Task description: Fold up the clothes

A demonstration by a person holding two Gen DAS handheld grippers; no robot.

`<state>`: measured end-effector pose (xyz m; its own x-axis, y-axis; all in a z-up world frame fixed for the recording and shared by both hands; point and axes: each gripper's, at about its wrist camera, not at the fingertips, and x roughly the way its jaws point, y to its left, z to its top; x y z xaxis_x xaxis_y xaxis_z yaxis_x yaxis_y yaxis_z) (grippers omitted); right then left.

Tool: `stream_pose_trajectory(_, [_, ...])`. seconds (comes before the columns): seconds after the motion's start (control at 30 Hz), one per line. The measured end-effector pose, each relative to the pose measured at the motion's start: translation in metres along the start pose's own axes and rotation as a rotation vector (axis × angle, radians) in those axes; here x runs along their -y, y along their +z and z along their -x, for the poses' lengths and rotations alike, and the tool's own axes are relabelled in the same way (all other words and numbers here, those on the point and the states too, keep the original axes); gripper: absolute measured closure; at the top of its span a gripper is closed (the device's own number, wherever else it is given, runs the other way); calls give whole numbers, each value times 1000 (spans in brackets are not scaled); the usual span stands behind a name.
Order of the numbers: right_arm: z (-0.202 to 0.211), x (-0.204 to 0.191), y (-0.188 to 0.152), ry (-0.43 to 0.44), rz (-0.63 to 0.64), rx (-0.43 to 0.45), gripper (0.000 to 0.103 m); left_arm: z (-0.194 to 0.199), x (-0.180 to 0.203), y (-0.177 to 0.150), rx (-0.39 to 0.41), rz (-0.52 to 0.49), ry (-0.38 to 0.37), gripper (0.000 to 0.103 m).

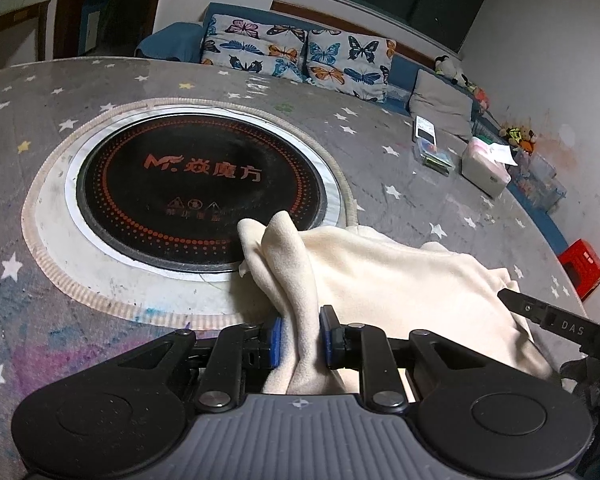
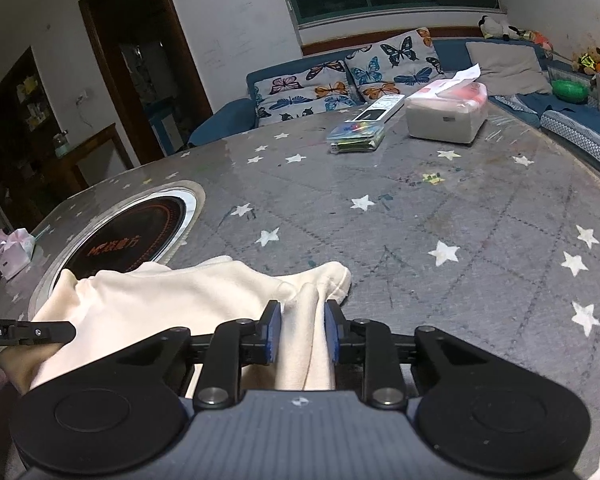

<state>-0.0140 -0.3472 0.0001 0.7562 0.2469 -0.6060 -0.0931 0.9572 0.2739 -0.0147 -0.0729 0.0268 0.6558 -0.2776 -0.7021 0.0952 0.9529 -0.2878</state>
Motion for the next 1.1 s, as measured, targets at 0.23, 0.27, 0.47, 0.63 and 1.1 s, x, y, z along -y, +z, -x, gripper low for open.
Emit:
stream_pose_trajectory(0.23, [5,-2,0,15,-14,25,92,0,3,0,0,-18,11,82])
stream_pose_trajectory(0.27, [7,-2,0,18,-16,32,92,0,3,0,1,-21,13,82])
stream_pose_trajectory(0.47, [19,-7,4,29,-26,78,93,3,7,1,10,-37,16,82])
stream_pose_trajectory(0.63, [35,-12,8,43,-23,128,93,8,13,4,30,-59,5,84])
stream_pose_trajectory(1.1, [78,-3,20,13,-24,244,93,11,60,17,80,-174,-46,86])
